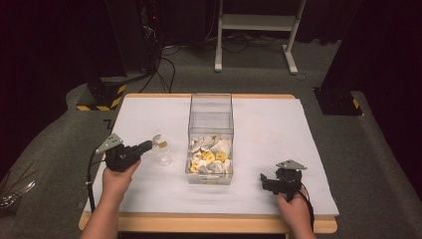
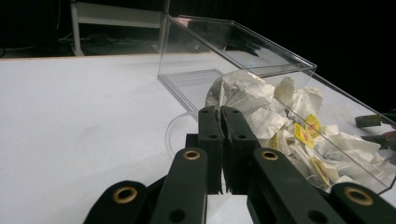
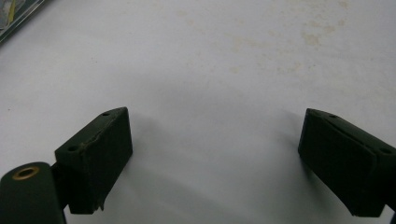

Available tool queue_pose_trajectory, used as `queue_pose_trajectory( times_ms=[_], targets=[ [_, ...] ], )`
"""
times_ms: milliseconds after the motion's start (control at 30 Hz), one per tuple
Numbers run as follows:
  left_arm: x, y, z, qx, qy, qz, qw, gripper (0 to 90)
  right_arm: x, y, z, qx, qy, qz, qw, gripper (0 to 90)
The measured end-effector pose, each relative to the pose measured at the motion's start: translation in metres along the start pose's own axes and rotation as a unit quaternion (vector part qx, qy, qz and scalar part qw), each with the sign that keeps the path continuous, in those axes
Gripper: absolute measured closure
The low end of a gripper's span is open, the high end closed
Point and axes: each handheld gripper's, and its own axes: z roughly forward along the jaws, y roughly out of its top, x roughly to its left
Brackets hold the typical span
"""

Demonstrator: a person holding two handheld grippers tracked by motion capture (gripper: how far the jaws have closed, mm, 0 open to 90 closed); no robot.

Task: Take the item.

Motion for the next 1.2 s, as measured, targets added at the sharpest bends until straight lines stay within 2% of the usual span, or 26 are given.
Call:
queue_pose_trajectory(
  times_ms=[367, 433, 500, 567, 967, 1200],
  targets=[
    [0.000, -0.001, 0.004, 0.007, 0.005, 0.000, 1.0000, 87.0, 0.000, 0.000, 0.000, 0.000, 0.000, 0.000, 1.0000, 9.8],
    [-0.001, 0.000, 0.004, 0.005, 0.004, -0.002, 1.0000, 81.6, 0.000, 0.000, 0.000, 0.000, 0.000, 0.000, 1.0000, 9.8],
    [-0.002, 0.000, 0.005, 0.004, 0.008, -0.001, 1.0000, 70.5, 0.000, 0.000, 0.000, 0.000, 0.000, 0.000, 1.0000, 9.9],
    [-0.002, 0.000, 0.005, 0.005, 0.010, 0.003, 0.9999, 65.9, 0.000, 0.000, 0.000, 0.000, 0.000, 0.000, 1.0000, 9.8],
    [-0.010, 0.003, 0.008, 0.016, 0.017, 0.019, 0.9995, 55.7, 0.000, 0.000, 0.000, 0.000, 0.000, 0.000, 1.0000, 9.8],
    [-0.012, 0.003, 0.006, 0.021, 0.028, 0.027, 0.9990, 48.7, 0.000, 0.000, 0.000, 0.000, 0.000, 0.000, 1.0000, 9.8]
  ],
)
